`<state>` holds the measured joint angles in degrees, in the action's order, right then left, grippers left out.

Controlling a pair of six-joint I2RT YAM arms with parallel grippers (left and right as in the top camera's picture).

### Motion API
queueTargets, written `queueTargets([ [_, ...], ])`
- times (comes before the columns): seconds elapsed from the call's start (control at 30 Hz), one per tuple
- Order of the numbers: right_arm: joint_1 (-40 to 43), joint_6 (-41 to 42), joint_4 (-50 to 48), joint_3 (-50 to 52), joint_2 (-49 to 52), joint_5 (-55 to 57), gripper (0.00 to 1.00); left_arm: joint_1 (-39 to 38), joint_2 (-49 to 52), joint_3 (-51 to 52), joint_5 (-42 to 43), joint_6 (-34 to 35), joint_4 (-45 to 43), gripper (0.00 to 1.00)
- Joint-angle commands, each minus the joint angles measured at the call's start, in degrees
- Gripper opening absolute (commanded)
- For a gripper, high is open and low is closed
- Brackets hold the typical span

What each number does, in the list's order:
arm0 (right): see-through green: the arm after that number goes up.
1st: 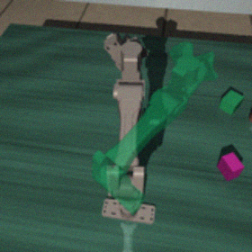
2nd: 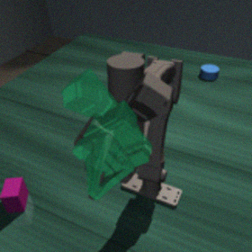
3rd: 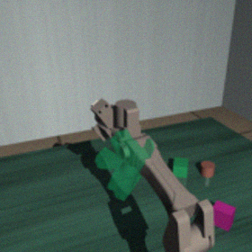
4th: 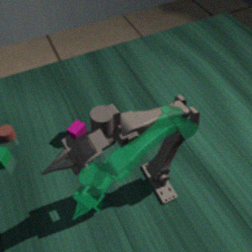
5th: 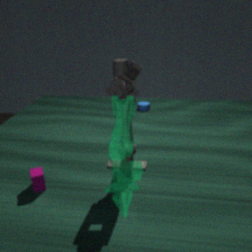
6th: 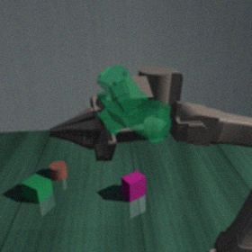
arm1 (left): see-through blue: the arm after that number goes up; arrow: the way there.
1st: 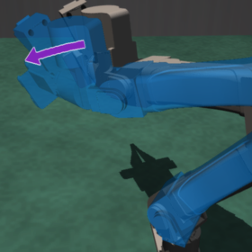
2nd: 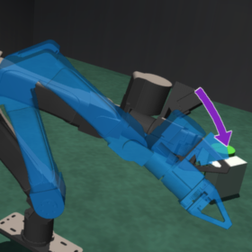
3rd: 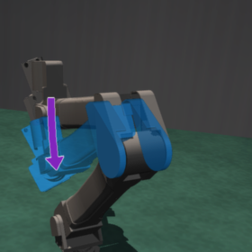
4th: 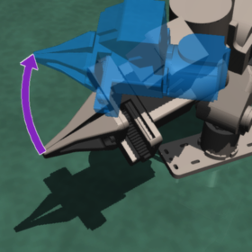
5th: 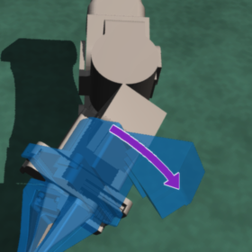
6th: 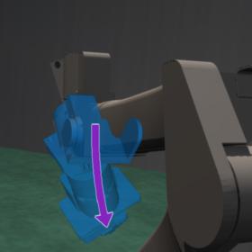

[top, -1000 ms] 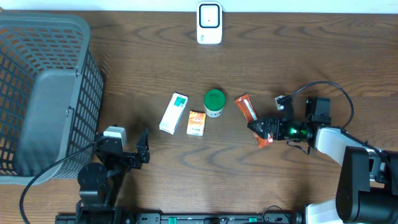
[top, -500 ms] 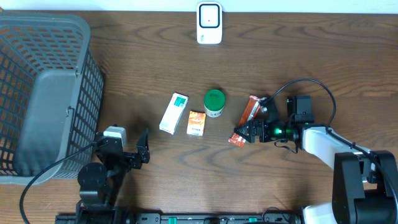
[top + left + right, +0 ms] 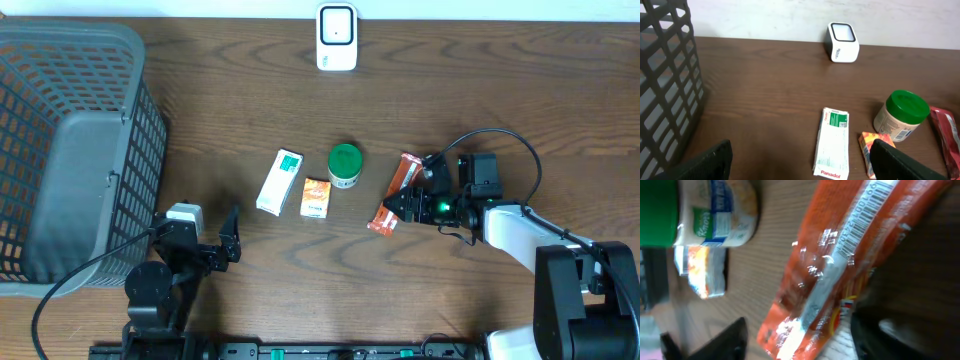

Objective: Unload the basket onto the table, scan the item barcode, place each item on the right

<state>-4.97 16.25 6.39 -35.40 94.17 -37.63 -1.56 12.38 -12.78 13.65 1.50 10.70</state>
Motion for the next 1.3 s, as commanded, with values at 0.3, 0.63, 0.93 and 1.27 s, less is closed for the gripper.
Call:
queueTargets([
  [0.3, -0.4, 3.6, -3.5, 3.7, 8.8, 16.7, 0.01, 0.2, -0.2, 0.2, 0.7, 0.1, 0.0, 0.87],
  [0.63, -0.4, -4.5, 4.8, 3.3, -8.7, 12.7, 0.01, 0.2, -0.2, 0.2, 0.7, 0.1, 0.0, 0.87],
  [0.93, -5.8, -17.5, 17.7, 3.3, -22.9, 9.1, 0.01, 0.2, -0.2, 0.2, 0.7, 0.1, 0.0, 0.87],
  [1.27, -8.2, -15.5, 19.3, 3.3, -20.6, 14.3, 0.66, 0.2, -0.2, 0.2, 0.7, 0.1, 0.0, 0.87],
])
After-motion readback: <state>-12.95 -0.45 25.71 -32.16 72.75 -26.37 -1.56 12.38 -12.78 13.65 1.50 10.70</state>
